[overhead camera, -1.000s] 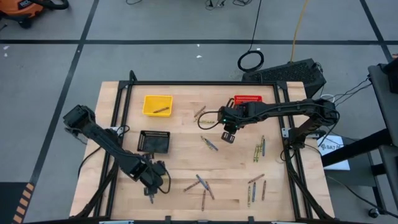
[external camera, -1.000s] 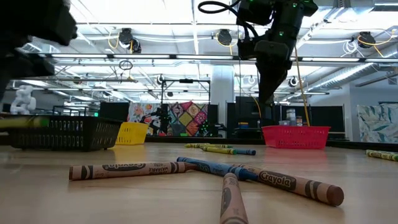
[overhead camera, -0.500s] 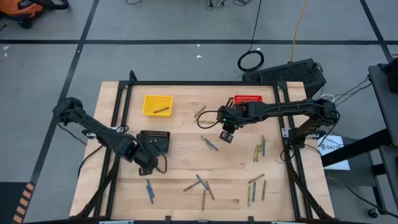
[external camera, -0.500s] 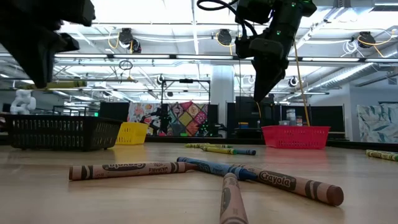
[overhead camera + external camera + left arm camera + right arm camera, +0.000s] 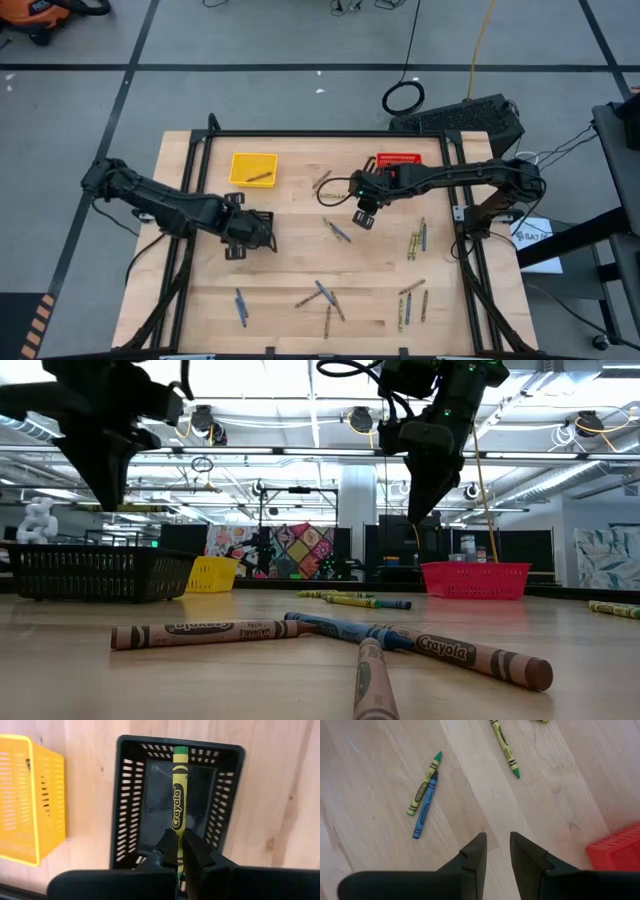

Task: Sort crayons
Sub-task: Put the green crayon into the black bin, then put the brown crayon into the yellow bin

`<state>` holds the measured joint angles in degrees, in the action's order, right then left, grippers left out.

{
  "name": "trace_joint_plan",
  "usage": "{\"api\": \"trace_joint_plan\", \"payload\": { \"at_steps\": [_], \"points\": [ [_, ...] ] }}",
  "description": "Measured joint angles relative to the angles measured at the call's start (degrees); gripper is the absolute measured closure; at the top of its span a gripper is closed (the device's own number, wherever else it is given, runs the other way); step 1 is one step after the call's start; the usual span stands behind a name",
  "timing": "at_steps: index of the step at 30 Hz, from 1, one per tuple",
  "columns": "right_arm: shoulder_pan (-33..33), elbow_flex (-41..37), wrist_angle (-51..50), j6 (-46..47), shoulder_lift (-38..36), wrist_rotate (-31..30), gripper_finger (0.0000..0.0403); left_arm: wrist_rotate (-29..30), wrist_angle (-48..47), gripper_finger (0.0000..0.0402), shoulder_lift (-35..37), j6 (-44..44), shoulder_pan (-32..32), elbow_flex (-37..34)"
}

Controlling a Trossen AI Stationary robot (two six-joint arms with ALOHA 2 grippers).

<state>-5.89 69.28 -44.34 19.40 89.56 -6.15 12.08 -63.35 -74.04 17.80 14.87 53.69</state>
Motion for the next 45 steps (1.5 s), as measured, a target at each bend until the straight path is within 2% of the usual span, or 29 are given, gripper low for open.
{"api": "trace_joint_plan", "payload": {
  "at_steps": [10, 19, 29, 40, 45],
  "points": [
    [-0.01, 0.0, -0.08, 3.2, 0.0, 0.0, 0.033, -4.11, 1.56, 0.0395, -0.13, -1.77, -2.16, -0.57],
    [0.0, 0.0, -1.3, 7.12, 0.0, -0.01, 0.033, -3.45, 7.5, 0.0392, -0.22, -5.28, -2.42, -8.76],
    [0.0, 0.0, -1.42, 9.91, 0.0, 0.0, 0.033, -2.37, 7.69, 0.0391, -0.22, -8.45, -7.09, -11.72],
    [0.0, 0.0, -1.57, 9.95, 0.0, 0.0, 0.033, -3.01, 8.04, 0.0338, -0.2, -9.28, -8.87, -11.69],
    [0.0, 0.0, -2.13, 9.9, 0.0, 0.26, 0.033, -3.02, 8.04, 0.0331, -0.2, -9.28, -8.87, -11.69]
  ]
}}
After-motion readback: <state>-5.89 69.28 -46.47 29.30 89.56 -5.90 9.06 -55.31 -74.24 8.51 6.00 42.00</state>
